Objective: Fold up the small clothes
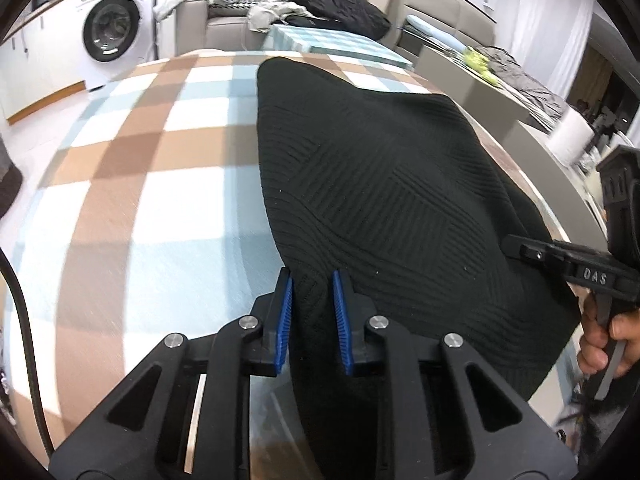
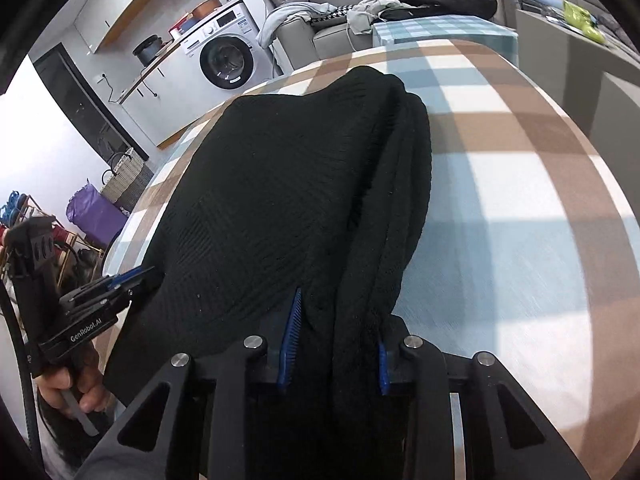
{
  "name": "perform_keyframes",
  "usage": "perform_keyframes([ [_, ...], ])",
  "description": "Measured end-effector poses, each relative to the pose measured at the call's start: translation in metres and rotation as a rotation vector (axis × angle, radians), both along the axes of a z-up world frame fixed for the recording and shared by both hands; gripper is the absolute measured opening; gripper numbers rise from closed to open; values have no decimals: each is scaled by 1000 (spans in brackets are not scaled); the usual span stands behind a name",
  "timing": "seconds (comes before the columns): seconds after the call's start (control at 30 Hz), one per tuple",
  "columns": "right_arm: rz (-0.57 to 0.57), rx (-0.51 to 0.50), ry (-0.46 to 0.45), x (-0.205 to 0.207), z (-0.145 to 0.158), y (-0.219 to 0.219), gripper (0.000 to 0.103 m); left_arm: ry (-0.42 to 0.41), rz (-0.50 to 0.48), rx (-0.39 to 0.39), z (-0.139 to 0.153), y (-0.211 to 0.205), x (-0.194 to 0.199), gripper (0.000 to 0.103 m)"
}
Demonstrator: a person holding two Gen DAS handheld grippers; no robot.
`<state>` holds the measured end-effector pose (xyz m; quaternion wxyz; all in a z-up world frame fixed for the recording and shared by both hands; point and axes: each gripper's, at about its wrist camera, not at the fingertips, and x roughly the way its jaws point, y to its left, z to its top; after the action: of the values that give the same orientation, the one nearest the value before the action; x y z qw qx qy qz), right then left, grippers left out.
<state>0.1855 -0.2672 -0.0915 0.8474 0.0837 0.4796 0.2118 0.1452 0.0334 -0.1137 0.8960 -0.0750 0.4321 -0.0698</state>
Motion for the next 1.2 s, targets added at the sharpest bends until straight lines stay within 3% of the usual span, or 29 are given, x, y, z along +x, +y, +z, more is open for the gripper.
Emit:
perform_keyframes([
  [0.33, -42, 10, -22, 44, -2, 35, 31, -13, 73, 34, 2, 27, 36, 17],
  [1.2, -38, -12, -38, 44, -1, 35, 32, -26, 75, 44, 0, 25, 37, 17],
])
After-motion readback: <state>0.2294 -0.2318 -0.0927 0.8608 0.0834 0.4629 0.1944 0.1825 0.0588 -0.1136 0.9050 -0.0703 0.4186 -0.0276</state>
